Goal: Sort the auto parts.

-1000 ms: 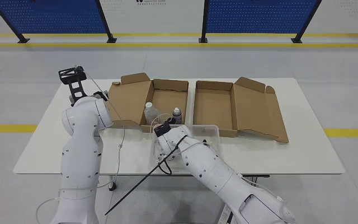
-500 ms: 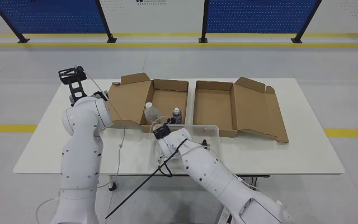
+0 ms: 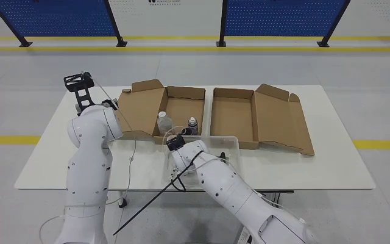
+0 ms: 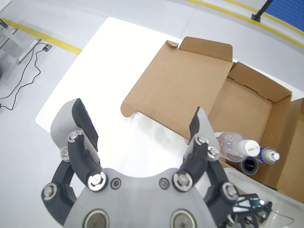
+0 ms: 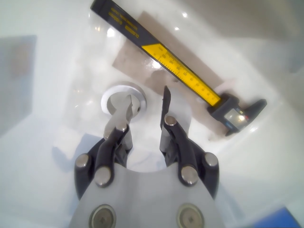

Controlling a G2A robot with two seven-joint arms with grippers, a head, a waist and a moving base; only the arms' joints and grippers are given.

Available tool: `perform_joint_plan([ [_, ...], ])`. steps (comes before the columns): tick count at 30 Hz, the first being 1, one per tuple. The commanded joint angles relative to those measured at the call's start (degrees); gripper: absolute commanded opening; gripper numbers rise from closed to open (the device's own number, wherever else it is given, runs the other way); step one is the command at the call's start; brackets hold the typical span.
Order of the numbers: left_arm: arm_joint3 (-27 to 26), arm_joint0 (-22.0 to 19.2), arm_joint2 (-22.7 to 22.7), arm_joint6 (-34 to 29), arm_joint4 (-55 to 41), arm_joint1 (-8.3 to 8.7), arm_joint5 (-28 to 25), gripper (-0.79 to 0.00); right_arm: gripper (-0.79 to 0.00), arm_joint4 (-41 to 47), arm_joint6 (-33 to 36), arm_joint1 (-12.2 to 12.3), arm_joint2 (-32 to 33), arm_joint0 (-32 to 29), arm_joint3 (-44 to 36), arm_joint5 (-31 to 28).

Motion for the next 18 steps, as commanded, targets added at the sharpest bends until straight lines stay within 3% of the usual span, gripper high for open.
perform_joint_plan([
  [1, 0.0, 0.0, 0.0, 0.0, 0.0, 0.0, 0.0, 0.0, -0.502, 0.1, -0.1, -0.2, 0.0, 0.1, 0.4, 0.0],
  [7, 0.0, 0.0, 0.0, 0.0, 0.0, 0.0, 0.0, 0.0, -0.616, 0.6, -0.7, -0.6, 0.2, 0.3, 1.5, -0.4],
  [11, 0.0, 0.0, 0.0, 0.0, 0.0, 0.0, 0.0, 0.0, -0.785, 0.8, -1.0, -0.9, 0.4, 0.4, 1.8, -0.3],
  [18, 0.0, 0.0, 0.0, 0.0, 0.0, 0.0, 0.0, 0.0, -0.785, 1.5, -1.4, -0.9, 1.9, 0.0, 0.9, 0.0],
])
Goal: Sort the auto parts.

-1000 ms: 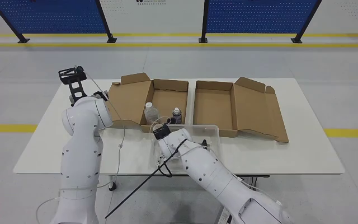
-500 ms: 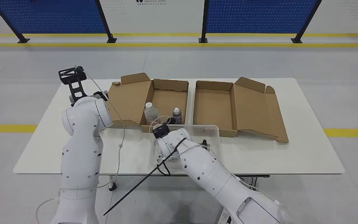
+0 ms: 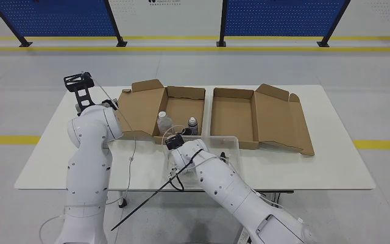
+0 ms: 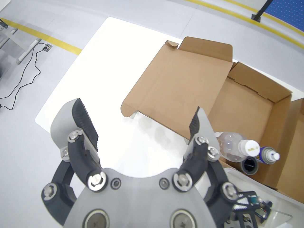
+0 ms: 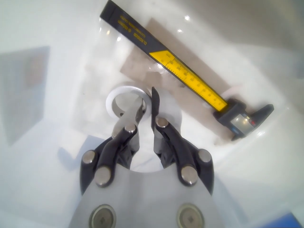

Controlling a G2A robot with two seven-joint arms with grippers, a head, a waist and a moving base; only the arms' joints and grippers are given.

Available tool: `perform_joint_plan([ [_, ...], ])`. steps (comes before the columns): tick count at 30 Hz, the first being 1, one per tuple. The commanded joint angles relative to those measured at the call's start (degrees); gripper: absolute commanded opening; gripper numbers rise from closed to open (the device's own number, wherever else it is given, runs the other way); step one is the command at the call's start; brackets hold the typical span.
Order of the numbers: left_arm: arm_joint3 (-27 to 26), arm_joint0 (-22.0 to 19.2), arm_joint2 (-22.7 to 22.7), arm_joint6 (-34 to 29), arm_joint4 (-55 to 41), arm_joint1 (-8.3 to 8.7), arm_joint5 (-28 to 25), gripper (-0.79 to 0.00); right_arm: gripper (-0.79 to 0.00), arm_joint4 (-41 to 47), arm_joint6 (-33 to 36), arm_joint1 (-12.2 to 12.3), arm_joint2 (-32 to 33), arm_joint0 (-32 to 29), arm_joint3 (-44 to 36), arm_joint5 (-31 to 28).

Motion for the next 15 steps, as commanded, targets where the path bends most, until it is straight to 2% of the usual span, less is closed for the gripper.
perform_joint_plan([
  [1, 0.0, 0.0, 0.0, 0.0, 0.0, 0.0, 0.0, 0.0, -0.785, 0.0, 0.0, 0.1, 0.5, -0.1, -0.7, 0.0],
  [7, 0.0, 0.0, 0.0, 0.0, 0.0, 0.0, 0.0, 0.0, -0.785, -0.1, 0.5, 0.8, 3.4, -1.5, -5.1, 0.6],
  [15, 0.0, 0.0, 0.0, 0.0, 0.0, 0.0, 0.0, 0.0, -0.785, -0.5, 2.0, 3.3, 11.2, -7.0, -17.1, 0.5],
])
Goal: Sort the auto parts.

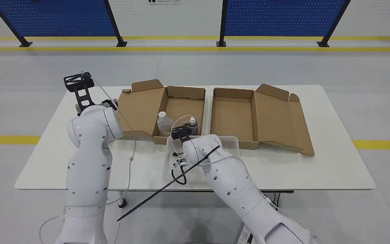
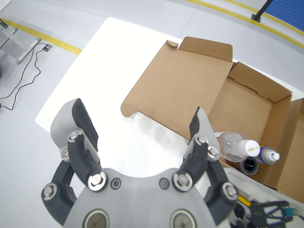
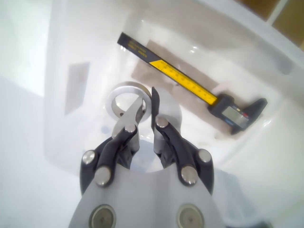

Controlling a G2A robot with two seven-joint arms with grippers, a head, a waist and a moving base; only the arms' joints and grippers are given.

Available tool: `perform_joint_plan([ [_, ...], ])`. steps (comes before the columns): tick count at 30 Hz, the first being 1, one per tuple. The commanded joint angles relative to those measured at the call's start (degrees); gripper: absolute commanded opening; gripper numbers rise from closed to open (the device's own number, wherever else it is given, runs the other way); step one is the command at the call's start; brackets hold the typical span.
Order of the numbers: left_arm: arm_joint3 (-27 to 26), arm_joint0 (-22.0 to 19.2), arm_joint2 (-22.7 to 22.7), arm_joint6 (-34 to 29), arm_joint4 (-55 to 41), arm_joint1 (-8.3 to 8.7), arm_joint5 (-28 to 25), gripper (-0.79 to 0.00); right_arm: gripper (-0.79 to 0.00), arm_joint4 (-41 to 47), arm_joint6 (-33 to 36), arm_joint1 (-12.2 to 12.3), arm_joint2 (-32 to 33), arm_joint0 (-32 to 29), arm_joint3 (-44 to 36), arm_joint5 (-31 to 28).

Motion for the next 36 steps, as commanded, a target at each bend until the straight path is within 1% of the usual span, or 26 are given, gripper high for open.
perform_joint_plan([
  [1, 0.0, 0.0, 0.0, 0.0, 0.0, 0.0, 0.0, 0.0, -0.785, -0.2, 0.5, 0.6, 2.2, -1.6, -3.3, -0.1],
  [7, 0.0, 0.0, 0.0, 0.0, 0.0, 0.0, 0.0, 0.0, -0.785, 4.3, -0.3, 1.9, 8.8, -6.9, -13.1, -0.4],
  [12, 0.0, 0.0, 0.0, 0.0, 0.0, 0.0, 0.0, 0.0, -0.785, 15.2, -4.1, 2.3, 14.1, -10.9, -18.4, -0.9],
  [20, 0.0, 0.0, 0.0, 0.0, 0.0, 0.0, 0.0, 0.0, -0.785, 37.9, -10.2, 2.4, 20.8, -15.3, -19.5, -3.9],
  [25, 0.0, 0.0, 0.0, 0.0, 0.0, 0.0, 0.0, 0.0, -0.785, 48.0, -13.2, 2.7, 23.0, -16.9, -18.1, -5.5],
  [29, 0.0, 0.0, 0.0, 0.0, 0.0, 0.0, 0.0, 0.0, -0.785, 52.1, -14.8, 3.0, 23.5, -17.1, -17.1, -6.4],
  [36, 0.0, 0.0, 0.0, 0.0, 0.0, 0.0, 0.0, 0.0, -0.785, 51.3, -15.9, 3.9, 22.6, -16.3, -16.8, -5.8],
])
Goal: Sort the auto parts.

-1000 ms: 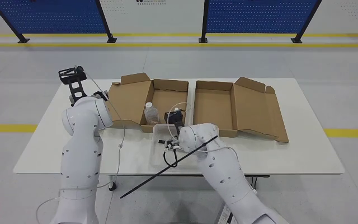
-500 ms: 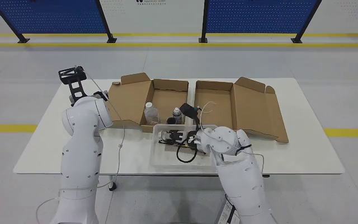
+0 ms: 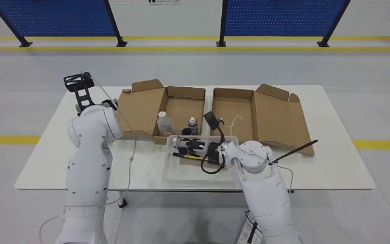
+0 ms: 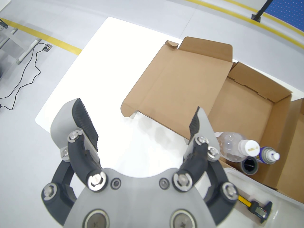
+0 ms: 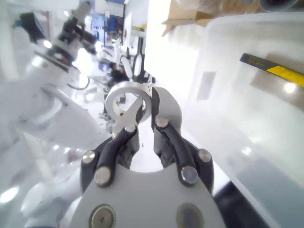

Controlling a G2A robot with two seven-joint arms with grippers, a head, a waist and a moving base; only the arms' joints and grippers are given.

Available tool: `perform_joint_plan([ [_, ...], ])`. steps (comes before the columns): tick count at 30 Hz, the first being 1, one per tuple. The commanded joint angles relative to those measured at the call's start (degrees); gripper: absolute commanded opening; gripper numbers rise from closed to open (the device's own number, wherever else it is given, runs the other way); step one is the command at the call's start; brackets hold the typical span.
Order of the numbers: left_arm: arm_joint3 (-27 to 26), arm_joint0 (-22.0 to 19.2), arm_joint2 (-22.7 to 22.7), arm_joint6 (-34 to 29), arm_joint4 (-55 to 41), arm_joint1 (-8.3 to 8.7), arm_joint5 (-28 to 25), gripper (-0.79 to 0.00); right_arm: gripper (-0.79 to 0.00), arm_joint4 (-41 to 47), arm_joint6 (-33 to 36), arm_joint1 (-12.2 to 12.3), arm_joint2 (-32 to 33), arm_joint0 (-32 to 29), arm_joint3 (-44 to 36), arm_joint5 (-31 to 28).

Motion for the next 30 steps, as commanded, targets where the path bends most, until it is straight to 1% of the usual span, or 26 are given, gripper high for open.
perform_joint_plan([
  [1, 0.0, 0.0, 0.0, 0.0, 0.0, 0.0, 0.0, 0.0, -0.785, -0.4, -0.2, 0.2, -0.2, 0.3, -0.2, 0.3],
  [6, 0.0, 0.0, 0.0, 0.0, 0.0, 0.0, 0.0, 0.0, -0.785, -4.3, -1.8, 1.0, -0.8, 1.2, -1.5, 2.3],
  [7, 0.0, 0.0, 0.0, 0.0, 0.0, 0.0, 0.0, 0.0, -0.785, -5.7, -3.0, 1.1, -0.7, 1.4, -2.3, 3.0],
  [12, 0.0, 0.0, 0.0, 0.0, 0.0, 0.0, 0.0, 0.0, -0.785, -14.8, -6.8, 2.0, -1.1, 1.7, -7.0, 7.2],
  [16, 0.0, 0.0, 0.0, 0.0, 0.0, 0.0, 0.0, 0.0, -0.785, -24.4, -7.5, 2.9, -1.3, 2.4, -10.5, 10.7],
  [19, 0.0, 0.0, 0.0, 0.0, 0.0, 0.0, 0.0, 0.0, -0.785, -34.4, -5.9, 3.6, -1.6, 3.6, -12.2, 13.9],
  [22, 0.0, 0.0, 0.0, 0.0, 0.0, 0.0, 0.0, 0.0, -0.785, -45.5, -2.8, 4.3, -2.3, 5.6, -12.5, 16.1],
  [25, 0.0, 0.0, 0.0, 0.0, 0.0, 0.0, 0.0, 0.0, -0.785, -56.2, 0.6, 4.9, -3.2, 8.1, -11.2, 16.7],
  [27, 0.0, 0.0, 0.0, 0.0, 0.0, 0.0, 0.0, 0.0, -0.785, -63.4, 2.0, 5.2, -3.8, 9.9, -9.3, 16.0],
  [30, 0.0, 0.0, 0.0, 0.0, 0.0, 0.0, 0.0, 0.0, -0.785, -68.6, 4.3, 5.3, -3.9, 12.9, -5.3, 15.2],
])
